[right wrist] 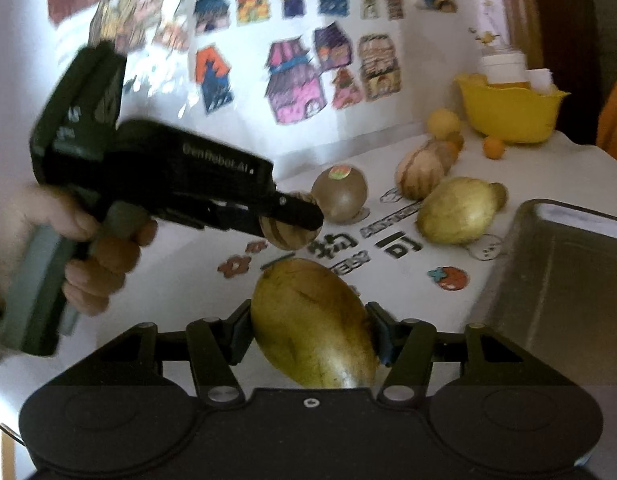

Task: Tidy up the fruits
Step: 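Carry the melon in the left tool while the right tool carries the mango to the metal tray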

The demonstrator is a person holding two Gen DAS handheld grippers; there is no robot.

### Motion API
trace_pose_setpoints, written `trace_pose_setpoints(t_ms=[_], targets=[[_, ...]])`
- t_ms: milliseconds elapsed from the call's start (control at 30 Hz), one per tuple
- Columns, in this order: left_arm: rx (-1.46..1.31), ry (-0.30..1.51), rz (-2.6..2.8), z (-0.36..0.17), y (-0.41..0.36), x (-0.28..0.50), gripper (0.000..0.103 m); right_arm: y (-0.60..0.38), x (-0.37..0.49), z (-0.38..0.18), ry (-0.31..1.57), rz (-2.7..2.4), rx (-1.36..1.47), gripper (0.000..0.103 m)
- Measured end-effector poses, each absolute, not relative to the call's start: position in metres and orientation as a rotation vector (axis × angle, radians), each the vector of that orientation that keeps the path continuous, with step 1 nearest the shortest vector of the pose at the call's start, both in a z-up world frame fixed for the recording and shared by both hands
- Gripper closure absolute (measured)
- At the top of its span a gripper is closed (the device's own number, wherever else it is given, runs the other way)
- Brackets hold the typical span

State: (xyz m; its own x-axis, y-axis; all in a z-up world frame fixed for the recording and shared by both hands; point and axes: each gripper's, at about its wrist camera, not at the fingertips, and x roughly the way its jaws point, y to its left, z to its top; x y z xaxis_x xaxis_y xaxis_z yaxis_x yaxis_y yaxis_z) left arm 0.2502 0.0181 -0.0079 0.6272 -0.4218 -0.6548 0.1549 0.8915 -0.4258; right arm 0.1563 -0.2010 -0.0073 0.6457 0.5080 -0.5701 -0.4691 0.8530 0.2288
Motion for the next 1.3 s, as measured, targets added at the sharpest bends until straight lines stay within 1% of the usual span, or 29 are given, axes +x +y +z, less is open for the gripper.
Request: trace_pose_setpoints(t_ms=[200, 467, 667, 867, 1067, 1300], targets=[[-0.334, 0.802, -0.394, 0.006, -0.009, 0.259, 0.053, -0.251, 0.156, 0.012, 0.658, 0.484, 0.141, 0.043], [-0.303, 0.753, -0.489, 0.026, -0.067, 0.279, 0.053, -0.327, 0.175, 0.034, 0.621, 0.279, 0.089, 0.043], [-0.224, 0.702, -0.552, 0.034, -0.118, 0.312, 0.053, -0.363, 0.209, 0.021, 0.606, 0.174, -0.032, 0.043], [-0.130, 0.672, -0.606, 0.015, -0.154, 0.333, 0.053, -0.385, 0.240, 0.003, 0.597, 0.125, -0.073, 0.043], [-0.075, 0.702, -0.646, -0.004, -0.170, 0.340, 0.053, -0.390, 0.268, -0.014, 0.620, 0.127, -0.109, 0.043], [-0.014, 0.714, -0.691, -0.012, -0.177, 0.344, 0.053, -0.385, 0.288, -0.026, 0.647, 0.148, -0.173, 0.043]])
